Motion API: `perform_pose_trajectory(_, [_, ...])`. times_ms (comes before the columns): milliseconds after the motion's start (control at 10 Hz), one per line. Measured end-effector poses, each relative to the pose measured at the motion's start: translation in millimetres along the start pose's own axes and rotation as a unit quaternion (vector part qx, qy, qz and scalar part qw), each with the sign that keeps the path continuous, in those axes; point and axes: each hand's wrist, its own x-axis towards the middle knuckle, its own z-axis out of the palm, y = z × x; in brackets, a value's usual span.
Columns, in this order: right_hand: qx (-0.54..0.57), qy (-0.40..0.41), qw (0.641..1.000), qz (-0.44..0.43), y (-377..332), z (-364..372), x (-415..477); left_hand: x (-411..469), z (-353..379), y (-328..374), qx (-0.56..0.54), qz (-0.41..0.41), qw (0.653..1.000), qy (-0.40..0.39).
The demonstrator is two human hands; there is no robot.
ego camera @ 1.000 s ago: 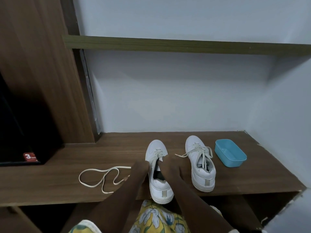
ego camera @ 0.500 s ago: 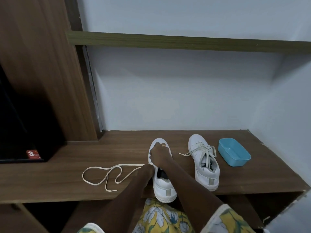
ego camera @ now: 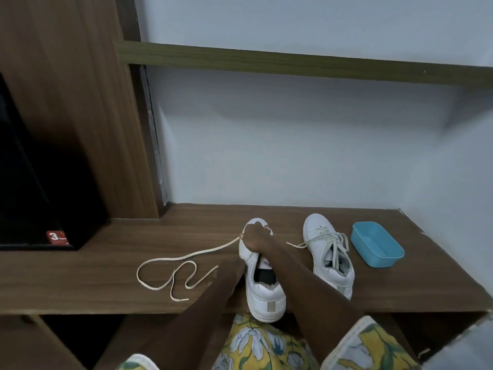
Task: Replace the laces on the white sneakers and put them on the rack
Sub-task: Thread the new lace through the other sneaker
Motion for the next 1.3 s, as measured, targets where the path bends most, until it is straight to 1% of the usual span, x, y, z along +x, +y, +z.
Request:
perform_pose_trajectory(100, [0.107, -0.004, 0.994, -0.023, -2.6, -20.0, -3.9, -16.6, -11.4, 27.4, -0.039, 0.080, 0.995, 0.043])
perform_pose_trajectory(200, [0.247, 0.003, 0.969, -0.021, -8.4, -39.0, -4.5, -20.1, -20.0, 45.9, -0.135, 0.173, 0.975, 0.023])
perform_pose_trajectory(300, [0.251, 0.037, 0.967, -0.010, -17.4, -48.9, -1.7, -17.4, -22.9, 63.9, -0.084, 0.194, 0.976, 0.059])
perform_pose_trajectory(400, [0.264, 0.037, 0.964, -0.017, -20.4, -57.7, -5.3, -19.3, -28.9, 80.7, -0.047, 0.196, 0.972, 0.119])
perform_pose_trajectory(500, [0.352, 0.028, 0.935, -0.034, -16.5, -70.0, -20.1, -20.6, -28.9, 85.9, -0.032, 0.172, 0.974, 0.145])
perform_pose_trajectory(600, [0.405, 0.036, 0.913, -0.037, -7.2, -78.4, -25.1, -19.3, -27.8, 74.6, -0.022, 0.137, 0.976, 0.168])
perform_pose_trajectory(700, [0.440, 0.052, 0.895, -0.047, 2.3, -86.8, -25.7, -16.8, -30.0, 58.6, 0.037, 0.101, 0.978, 0.177])
perform_pose_trajectory(800, [0.512, 0.060, 0.856, -0.029, 11.1, -98.4, -30.5, -10.1, -36.2, 41.0, 0.069, 0.060, 0.980, 0.177])
perform_pose_trajectory(900, [0.563, 0.066, 0.824, 0.001, 18.2, -108.0, -36.0, -3.2, -41.6, 22.8, 0.100, 0.010, 0.983, 0.154])
perform_pose_trajectory(1000, [0.598, 0.099, 0.796, -0.005, 24.6, -113.3, -38.0, -5.7, -38.7, 12.3, 0.124, -0.011, 0.984, 0.128])
perform_pose_trajectory(1100, [0.600, 0.123, 0.791, -0.008, 27.4, -117.2, -42.4, -10.8, -29.6, 18.9, 0.104, 0.029, 0.989, 0.105])
perform_pose_trajectory(1200, [0.566, 0.136, 0.813, -0.007, 31.3, -118.8, -41.7, -20.7, -23.9, 43.7, 0.095, 0.125, 0.982, 0.109])
perform_pose_trajectory(1300, [0.550, 0.126, 0.825, -0.012, 34.3, -113.4, -37.7, -35.3, -21.1, 80.0, 0.102, 0.248, 0.956, 0.122])
